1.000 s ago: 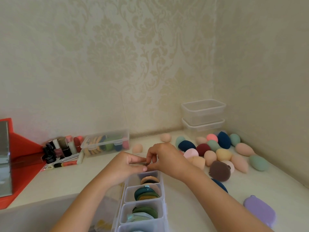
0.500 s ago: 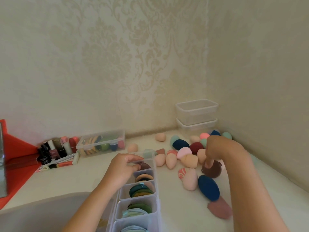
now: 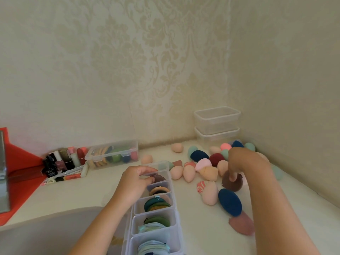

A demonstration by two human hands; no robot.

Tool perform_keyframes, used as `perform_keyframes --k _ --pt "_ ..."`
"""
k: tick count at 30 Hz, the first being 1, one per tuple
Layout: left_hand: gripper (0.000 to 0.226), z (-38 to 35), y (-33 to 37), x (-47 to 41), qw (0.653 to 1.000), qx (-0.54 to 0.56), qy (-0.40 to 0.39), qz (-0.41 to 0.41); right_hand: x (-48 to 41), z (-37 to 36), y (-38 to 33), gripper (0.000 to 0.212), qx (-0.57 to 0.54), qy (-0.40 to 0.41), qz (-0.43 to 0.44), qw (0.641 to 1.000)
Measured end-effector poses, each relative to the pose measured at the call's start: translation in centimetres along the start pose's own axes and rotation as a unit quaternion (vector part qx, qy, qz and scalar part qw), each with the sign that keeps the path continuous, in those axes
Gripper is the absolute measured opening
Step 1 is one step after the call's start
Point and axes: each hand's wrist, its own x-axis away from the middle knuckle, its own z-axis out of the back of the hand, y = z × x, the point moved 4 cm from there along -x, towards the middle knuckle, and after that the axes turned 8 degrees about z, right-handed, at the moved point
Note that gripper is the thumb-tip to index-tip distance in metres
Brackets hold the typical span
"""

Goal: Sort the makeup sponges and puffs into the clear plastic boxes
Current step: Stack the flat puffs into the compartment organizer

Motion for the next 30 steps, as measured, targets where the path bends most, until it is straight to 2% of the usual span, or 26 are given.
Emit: perform_keyframes --k 3,5,8,11,14,18,21,25,30 --pt "0.025 -0.1 0.0 0.1 1.0 0.003 0.001 0.0 0.3 0.6 -0.5 0.039 -0.026 0.029 0.035 0.999" --pt "0.025 -0.1 0.0 0.1 1.0 0.007 0.001 0.002 1.3 1.8 -1.2 0.018 -0.071 0.102 0.105 0.987" --pt "0.028 -0.2 0.1 0.0 1.0 0.015 0.0 -0.006 3.5 3.4 -3.2 0.01 -0.232 0.207 0.243 0.919" --pt "0.029 -0.2 0.0 0.0 1.0 0.015 0.005 -0.008 4.7 3.5 -6.4 0.007 -0.237 0.241 0.366 0.867" --pt "0.029 -0.3 0.0 0.0 1.0 0.017 0.003 -0.014 4.6 2.1 -9.8 0.013 -0.221 0.243 0.446 0.833" --pt "0.018 -0.2 0.2 0.0 1.0 0.014 0.005 -0.025 3.5 -0.8 -12.8 0.017 -0.216 0.187 0.48 0.829" --pt "0.016 -0.1 0.5 0.1 0.999 0.006 0.006 -0.032 2.7 -1.4 -13.5 0.018 -0.199 0.178 0.486 0.832" --pt "0.016 0.0 0.5 0.3 0.998 0.052 -0.013 -0.028 2.0 -1.4 -13.4 0.018 -0.214 0.164 0.471 0.84" --pt "0.02 0.3 0.5 0.5 0.993 0.101 -0.05 -0.031 1.7 -1.2 -13.6 0.019 -0.209 0.096 0.46 0.858"
